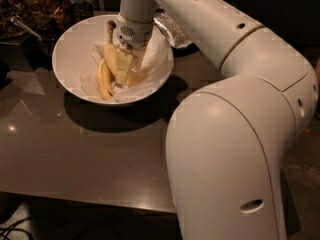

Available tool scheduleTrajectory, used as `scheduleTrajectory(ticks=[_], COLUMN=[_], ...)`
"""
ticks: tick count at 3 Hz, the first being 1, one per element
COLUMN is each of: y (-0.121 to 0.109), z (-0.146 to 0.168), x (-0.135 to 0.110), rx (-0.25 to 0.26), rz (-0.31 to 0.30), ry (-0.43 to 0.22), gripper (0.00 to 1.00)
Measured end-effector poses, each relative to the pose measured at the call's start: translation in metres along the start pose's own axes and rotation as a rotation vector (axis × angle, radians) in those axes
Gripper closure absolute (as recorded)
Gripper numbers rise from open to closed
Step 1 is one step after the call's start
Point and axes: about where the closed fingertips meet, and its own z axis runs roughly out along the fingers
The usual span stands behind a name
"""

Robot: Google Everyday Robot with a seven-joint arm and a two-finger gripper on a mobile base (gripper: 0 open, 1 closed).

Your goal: Pick banana from white bowl

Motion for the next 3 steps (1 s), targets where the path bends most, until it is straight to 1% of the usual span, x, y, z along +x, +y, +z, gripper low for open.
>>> scheduleTrajectory(ticks=[1,2,3], y=[-0.006,-0.012,-0.016], z=[0.012,0.015,0.019], x=[0.004,0.014,0.005], rx=[-0.015,0.003,0.014], rz=[0.021,0.047,0.043], ry=[0.018,0.028,0.002], gripper=[0.44,0.62,0.86])
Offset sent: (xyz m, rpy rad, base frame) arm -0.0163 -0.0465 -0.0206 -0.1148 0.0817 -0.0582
